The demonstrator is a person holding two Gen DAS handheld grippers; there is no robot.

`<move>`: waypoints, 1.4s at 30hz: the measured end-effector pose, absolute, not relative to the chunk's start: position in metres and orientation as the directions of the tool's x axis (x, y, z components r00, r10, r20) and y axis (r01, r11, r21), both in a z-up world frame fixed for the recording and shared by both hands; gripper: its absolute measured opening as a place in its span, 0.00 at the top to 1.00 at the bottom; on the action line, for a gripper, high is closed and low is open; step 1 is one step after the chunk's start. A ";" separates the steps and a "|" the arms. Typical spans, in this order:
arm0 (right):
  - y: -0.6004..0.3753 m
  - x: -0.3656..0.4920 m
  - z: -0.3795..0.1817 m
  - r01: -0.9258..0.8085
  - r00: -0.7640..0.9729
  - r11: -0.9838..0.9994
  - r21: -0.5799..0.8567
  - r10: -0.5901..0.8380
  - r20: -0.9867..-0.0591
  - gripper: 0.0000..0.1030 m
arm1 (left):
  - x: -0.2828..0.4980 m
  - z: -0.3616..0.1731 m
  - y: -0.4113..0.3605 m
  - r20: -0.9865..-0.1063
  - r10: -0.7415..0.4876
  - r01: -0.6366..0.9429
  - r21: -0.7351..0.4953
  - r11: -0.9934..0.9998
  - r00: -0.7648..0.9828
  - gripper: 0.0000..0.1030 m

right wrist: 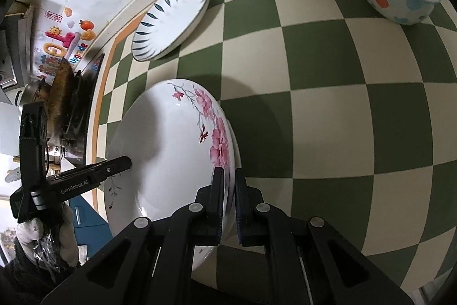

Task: Organize plates and bowls
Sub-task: 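Lift the two stacked plates with both tools toward the blue-striped plate, then grip the blue-striped plate rim with both tools, adding it to the stack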

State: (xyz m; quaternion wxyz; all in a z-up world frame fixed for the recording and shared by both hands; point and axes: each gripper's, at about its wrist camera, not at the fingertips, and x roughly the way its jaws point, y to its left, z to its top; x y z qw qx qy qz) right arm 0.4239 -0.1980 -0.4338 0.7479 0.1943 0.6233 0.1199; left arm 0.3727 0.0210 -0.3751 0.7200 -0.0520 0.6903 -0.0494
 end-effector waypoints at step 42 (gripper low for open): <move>-0.187 0.557 -0.381 0.124 0.256 0.850 0.511 0.471 -0.844 0.66 | 0.508 -0.323 0.065 -0.983 -0.115 -0.059 -0.125 0.990 0.143 0.75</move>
